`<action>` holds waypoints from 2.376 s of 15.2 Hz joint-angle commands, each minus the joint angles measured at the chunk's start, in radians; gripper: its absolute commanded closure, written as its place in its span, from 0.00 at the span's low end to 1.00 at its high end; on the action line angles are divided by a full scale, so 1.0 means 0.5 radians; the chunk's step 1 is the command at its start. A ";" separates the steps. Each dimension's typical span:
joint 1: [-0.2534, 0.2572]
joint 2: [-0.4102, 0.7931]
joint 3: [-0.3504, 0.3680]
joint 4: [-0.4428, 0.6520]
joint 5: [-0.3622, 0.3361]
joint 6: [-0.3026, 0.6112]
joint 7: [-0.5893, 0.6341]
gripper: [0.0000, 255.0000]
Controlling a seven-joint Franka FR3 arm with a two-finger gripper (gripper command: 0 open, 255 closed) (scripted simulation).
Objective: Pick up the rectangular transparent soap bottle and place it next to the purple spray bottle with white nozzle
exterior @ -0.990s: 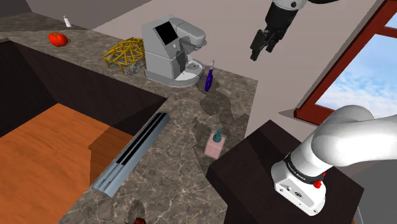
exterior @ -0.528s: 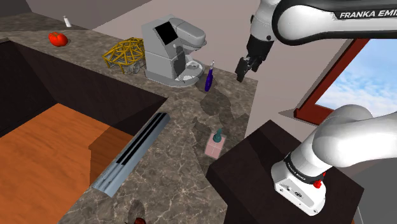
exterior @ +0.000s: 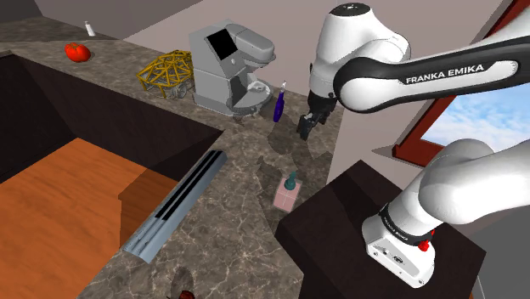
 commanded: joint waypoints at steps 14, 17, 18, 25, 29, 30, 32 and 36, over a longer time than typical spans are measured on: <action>-0.169 1.081 0.467 -0.124 -0.576 0.923 0.733 0.00; -0.212 1.193 0.455 -0.122 -0.748 1.005 0.853 0.00; -0.224 1.232 0.447 -0.119 -0.812 1.031 0.897 0.00; -0.247 1.375 0.394 -0.099 -1.060 1.110 1.072 0.00; -0.247 1.375 0.395 -0.099 -1.059 1.109 1.071 0.00; -0.247 1.375 0.395 -0.099 -1.059 1.109 1.071 1.00; -0.247 1.376 0.394 -0.098 -1.060 1.109 1.071 1.00; -0.246 1.375 0.395 -0.097 -1.058 1.108 1.071 1.00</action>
